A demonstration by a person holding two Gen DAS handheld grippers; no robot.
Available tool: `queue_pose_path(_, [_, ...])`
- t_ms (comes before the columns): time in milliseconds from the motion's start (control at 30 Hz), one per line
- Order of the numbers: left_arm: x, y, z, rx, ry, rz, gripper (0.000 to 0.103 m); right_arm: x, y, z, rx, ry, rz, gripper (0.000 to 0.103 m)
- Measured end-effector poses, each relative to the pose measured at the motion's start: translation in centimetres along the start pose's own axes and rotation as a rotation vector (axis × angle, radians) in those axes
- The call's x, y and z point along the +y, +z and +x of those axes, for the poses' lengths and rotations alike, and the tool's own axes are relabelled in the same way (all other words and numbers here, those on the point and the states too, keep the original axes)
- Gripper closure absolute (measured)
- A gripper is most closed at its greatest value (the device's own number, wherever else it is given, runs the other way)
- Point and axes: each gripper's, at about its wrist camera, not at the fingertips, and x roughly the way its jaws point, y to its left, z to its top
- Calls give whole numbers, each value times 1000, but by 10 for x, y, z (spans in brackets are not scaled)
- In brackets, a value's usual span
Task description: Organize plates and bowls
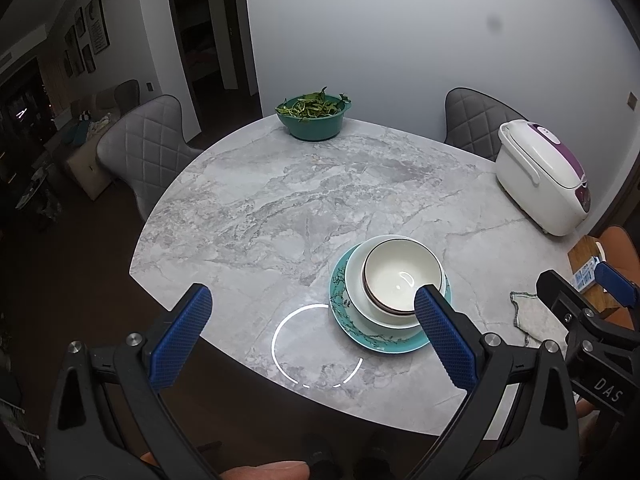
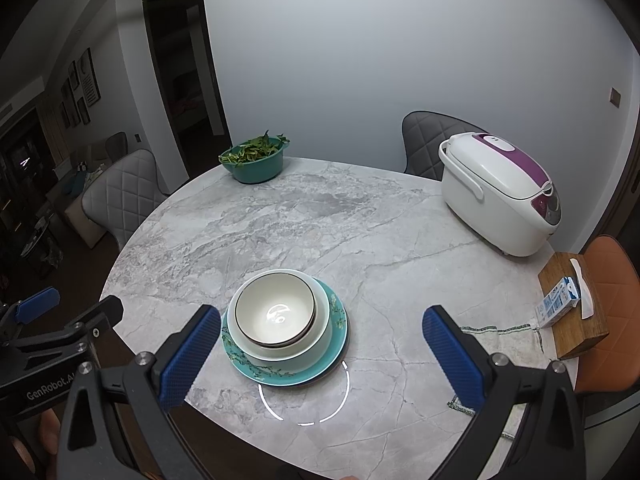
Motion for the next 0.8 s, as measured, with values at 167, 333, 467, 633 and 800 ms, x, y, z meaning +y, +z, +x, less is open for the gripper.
queue_pose_path(167, [-1, -1, 1, 1, 3, 1, 0, 1, 0, 0, 0, 0, 1, 0])
queue_pose_path(333, [-1, -1, 1, -3, 8, 2, 0, 1, 0, 1, -1, -1, 1, 0])
queue_pose_path(467, [-1, -1, 2, -5, 9, 1, 0, 1, 0, 1, 0, 0, 0, 0])
queue_pose_path(633, [-1, -1, 3, -2, 5, 0, 0, 1, 0, 2, 1, 1, 0, 0])
queue_pose_path(800, [0, 2, 5, -1, 5, 2, 0, 2, 0, 3, 2, 2, -1, 0])
